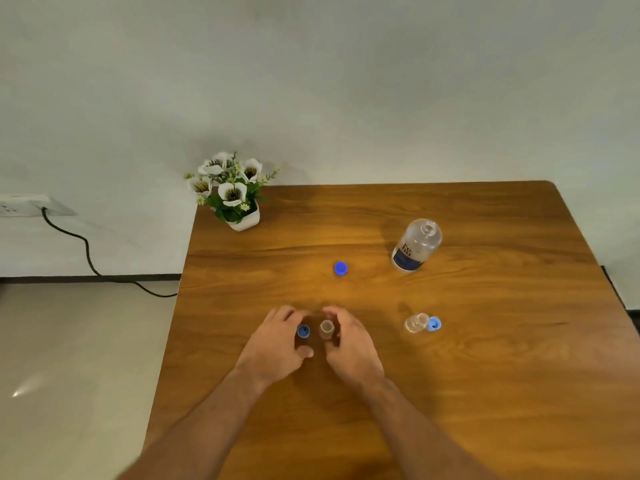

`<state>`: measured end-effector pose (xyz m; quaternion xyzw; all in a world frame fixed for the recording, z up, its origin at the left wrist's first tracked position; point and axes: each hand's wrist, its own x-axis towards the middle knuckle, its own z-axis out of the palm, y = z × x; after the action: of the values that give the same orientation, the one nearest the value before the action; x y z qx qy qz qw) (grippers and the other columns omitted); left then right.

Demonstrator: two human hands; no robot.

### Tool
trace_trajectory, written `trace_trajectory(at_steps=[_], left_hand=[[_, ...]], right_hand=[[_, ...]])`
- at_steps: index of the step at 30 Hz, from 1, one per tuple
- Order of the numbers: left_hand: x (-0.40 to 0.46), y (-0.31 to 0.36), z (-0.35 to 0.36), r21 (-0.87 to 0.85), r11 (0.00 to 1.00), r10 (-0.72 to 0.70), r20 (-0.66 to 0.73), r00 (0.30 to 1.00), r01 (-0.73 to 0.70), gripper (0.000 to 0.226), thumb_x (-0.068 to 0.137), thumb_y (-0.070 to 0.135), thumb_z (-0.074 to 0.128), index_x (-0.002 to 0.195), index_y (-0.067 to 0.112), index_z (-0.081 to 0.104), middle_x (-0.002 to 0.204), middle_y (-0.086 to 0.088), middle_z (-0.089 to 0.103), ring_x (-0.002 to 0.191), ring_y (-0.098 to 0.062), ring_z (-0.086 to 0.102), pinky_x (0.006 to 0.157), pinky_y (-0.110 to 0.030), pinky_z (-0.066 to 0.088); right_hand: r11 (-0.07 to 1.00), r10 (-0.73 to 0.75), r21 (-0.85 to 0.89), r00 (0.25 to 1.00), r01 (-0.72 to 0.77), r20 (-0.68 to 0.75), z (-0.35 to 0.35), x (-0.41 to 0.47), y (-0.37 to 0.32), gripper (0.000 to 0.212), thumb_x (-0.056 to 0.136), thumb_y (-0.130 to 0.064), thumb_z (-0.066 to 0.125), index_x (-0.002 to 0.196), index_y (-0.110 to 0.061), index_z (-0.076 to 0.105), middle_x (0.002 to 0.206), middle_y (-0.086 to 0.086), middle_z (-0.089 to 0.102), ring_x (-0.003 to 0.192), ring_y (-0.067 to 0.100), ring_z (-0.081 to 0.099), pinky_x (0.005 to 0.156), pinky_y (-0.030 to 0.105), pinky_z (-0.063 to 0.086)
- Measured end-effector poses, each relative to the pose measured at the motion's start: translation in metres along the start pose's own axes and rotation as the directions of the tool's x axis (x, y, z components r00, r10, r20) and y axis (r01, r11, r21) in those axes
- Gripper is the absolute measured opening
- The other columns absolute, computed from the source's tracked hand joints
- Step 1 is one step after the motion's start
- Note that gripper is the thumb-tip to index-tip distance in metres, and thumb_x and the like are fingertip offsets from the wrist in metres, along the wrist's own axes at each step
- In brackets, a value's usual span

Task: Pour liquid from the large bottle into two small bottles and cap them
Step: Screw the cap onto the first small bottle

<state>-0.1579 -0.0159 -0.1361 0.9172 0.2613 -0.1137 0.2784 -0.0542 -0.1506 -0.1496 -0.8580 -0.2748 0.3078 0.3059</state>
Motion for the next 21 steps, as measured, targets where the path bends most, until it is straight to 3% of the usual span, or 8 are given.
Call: trace_trajectory(at_steps=[3,8,11,15,21], left_hand=[[0.003,-0.002,0.006,0.162,0.985,0.065,-0.032,0.997,-0.059,0.063,0.087,0.05,0.063,0.142,0.027,0.043,0.137,0.007,0.047,0.128,-0.015,0.042,0.108,-0.032,0.04],[0.004,-0.002,0.007,0.184,0.98,0.094,-0.081,0.992,-0.078,0.04,0.094,0.042,0.056,0.13,0.025,0.056,0.124,0.006,0.057,0.116,-0.014,0.051,0.101,-0.03,0.044],[0.004,0.0,0.004,0.113,0.993,0.048,-0.137,0.989,-0.032,0.037,0.094,0.039,0.057,0.127,0.022,0.058,0.121,0.004,0.058,0.11,-0.014,0.057,0.096,-0.028,0.048],[-0.002,-0.003,-0.001,-0.047,0.999,-0.016,-0.151,0.988,0.009,0.044,0.095,0.034,0.058,0.138,0.027,0.051,0.124,0.006,0.05,0.102,-0.009,0.058,0.093,-0.026,0.053],[-0.008,-0.001,-0.009,-0.194,0.979,-0.104,-0.185,0.977,0.067,0.03,0.093,0.032,0.062,0.122,0.03,0.063,0.113,0.014,0.05,0.092,-0.003,0.056,0.087,-0.017,0.048]], right_hand=[[0.998,-0.047,-0.036,0.999,0.047,-0.015,0.005,0.004,0.001,0.057,0.084,-0.016,0.069,0.134,-0.032,0.049,0.133,-0.01,0.057,0.124,0.009,0.049,0.104,0.024,0.037],[0.992,-0.085,-0.094,0.996,0.082,-0.026,0.008,0.007,0.005,0.039,0.088,-0.02,0.066,0.124,-0.031,0.057,0.122,-0.01,0.063,0.111,0.01,0.054,0.097,0.023,0.041],[0.994,-0.07,-0.082,0.997,0.068,-0.029,0.009,0.007,0.007,0.043,0.086,-0.022,0.069,0.125,-0.033,0.055,0.119,-0.012,0.062,0.108,0.007,0.053,0.093,0.021,0.041],[1.0,-0.015,-0.006,0.999,0.015,-0.029,0.01,0.006,0.01,0.054,0.082,-0.027,0.076,0.125,-0.042,0.048,0.11,-0.02,0.054,0.102,0.0,0.05,0.09,0.017,0.039],[0.999,0.011,0.042,0.998,-0.008,-0.066,0.008,0.002,0.012,0.035,0.083,-0.031,0.075,0.112,-0.042,0.058,0.095,-0.017,0.058,0.091,0.004,0.057,0.087,0.026,0.05]])
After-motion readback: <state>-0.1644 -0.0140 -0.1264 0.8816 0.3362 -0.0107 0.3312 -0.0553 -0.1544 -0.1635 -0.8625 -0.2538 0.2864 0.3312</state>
